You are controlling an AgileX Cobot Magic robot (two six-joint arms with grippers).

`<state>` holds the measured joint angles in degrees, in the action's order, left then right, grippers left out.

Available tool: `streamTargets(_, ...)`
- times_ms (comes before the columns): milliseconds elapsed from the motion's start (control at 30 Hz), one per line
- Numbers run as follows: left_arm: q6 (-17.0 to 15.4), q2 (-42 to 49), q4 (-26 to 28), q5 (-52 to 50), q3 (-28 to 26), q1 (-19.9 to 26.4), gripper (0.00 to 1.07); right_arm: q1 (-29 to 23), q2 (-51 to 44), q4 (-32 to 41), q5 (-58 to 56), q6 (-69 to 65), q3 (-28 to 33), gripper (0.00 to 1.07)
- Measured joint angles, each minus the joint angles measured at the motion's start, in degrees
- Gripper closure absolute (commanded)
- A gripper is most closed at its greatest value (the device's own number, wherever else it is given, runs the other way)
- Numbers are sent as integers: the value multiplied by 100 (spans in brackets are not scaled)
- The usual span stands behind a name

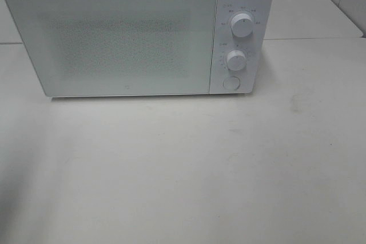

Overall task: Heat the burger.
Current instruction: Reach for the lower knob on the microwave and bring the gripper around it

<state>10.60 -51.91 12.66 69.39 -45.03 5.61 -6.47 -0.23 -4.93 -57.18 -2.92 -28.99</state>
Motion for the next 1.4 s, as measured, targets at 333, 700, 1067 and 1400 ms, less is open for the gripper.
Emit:
streamTargets(333, 0, 1604, 0, -138, 670, 0, 6, 0, 0, 0, 0, 0, 0, 32)
streamTargets(700, -23, 3495, -46, -630, 1490, 0, 6, 0, 0, 0, 0, 0, 0, 32)
streamTargets(1067, -23, 5122, -46, -670, 1507, 0, 6, 0, 0, 0, 0, 0, 0, 32)
streamTargets(1400, -23, 5214, -40, -676, 1518, 0, 6, 0, 0, 0, 0, 0, 0, 32)
